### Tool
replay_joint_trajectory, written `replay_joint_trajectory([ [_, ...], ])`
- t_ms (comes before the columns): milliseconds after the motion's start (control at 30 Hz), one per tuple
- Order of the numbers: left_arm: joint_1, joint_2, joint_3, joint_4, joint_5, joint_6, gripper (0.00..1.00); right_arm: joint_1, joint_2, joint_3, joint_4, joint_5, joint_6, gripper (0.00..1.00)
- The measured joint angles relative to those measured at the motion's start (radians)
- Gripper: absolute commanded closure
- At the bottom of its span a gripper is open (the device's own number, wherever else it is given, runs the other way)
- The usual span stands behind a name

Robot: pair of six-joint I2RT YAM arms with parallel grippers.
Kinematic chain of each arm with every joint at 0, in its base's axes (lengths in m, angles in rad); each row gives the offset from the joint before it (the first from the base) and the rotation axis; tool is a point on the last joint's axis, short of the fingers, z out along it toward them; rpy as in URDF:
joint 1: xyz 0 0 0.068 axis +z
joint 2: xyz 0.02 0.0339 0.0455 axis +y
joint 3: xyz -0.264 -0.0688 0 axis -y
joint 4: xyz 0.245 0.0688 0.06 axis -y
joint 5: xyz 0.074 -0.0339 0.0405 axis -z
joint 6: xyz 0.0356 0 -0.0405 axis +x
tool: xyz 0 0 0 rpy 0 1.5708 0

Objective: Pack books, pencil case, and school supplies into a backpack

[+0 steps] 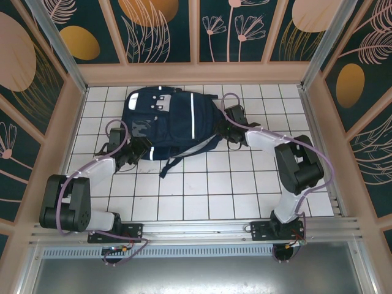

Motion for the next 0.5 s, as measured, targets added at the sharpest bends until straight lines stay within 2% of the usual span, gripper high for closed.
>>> replay_joint_trajectory([
  [133, -0.016, 0.000, -0.040, 0.054, -0.006, -0.055, 0.44, 0.053, -0.097, -0.029, 0.007, 0.030, -0.045, 0.49],
  [267, -0.018, 0.000, -0.059, 0.091, -0.011, -0.089, 0.44, 0.173, -0.161, -0.048, 0.026, 0.071, -0.074, 0.49],
  [500, -0.024, 0.002, -0.061, 0.090, -0.022, -0.118, 0.42, 0.369, -0.113, -0.043, 0.051, 0.090, -0.079, 0.50],
])
